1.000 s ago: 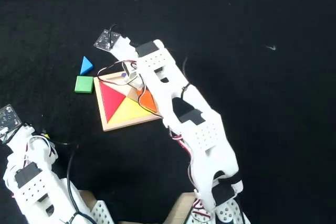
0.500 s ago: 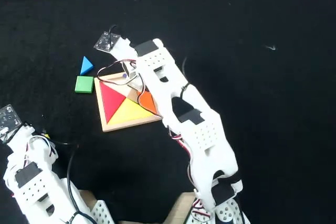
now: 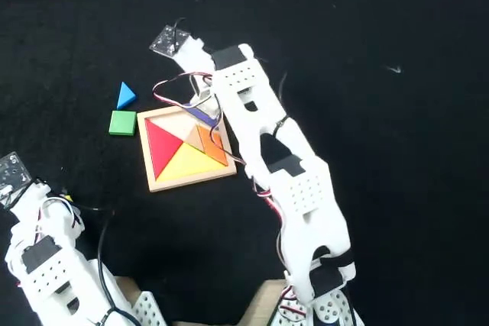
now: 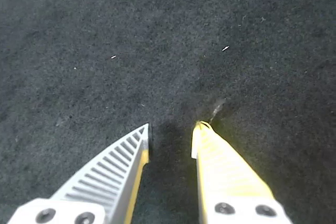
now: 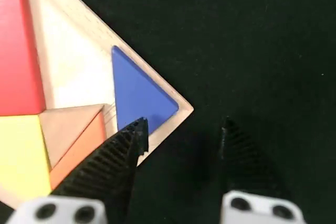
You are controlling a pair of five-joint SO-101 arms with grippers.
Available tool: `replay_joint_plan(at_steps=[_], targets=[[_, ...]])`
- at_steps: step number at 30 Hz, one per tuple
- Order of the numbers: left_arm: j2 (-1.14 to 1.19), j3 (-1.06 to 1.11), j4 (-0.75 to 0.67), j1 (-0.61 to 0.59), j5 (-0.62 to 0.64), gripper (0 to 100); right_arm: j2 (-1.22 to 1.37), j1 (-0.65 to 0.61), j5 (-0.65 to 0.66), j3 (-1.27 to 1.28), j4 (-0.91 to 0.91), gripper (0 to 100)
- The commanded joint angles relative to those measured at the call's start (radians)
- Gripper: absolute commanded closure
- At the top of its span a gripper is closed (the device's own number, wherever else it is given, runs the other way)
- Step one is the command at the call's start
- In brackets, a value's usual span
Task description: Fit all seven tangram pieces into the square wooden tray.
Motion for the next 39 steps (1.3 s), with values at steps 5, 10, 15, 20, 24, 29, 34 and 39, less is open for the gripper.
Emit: replay_joint_plan(at_steps=[5,10,15,20,24,29,34,39], targets=[[-0.012,-0.002,-0.037,0.008,-0.006,85,-0.033,0.009,-0.048,-0.073,-0.063,79.7],[-0.012,-0.002,-0.037,0.008,-0.006,85,0.016,0.018,-0.153,-0.067,-0.204,95.6],[-0.012,-0.002,-0.038,0.008,-0.006,85,0.061,-0.003,-0.152,-0.073,-0.213,97.2],[-0.012,-0.002,-0.038,0.008,-0.006,85,0.061,-0.012,-0.152,-0.073,-0.173,98.7],[-0.012,-0.002,-0.038,0.008,-0.006,85,0.059,-0.015,-0.152,-0.084,-0.12,98.7],[-0.012,-0.002,-0.038,0.008,-0.006,85,0.059,0.02,-0.16,-0.237,0.015,98.8],[-0.012,-0.012,-0.034,0.01,0.002,85,0.061,0.092,-0.241,-0.524,0.287,98.8],[-0.012,-0.073,0.028,0.018,0.143,85,0.068,0.167,-0.288,-0.8,0.48,98.8]])
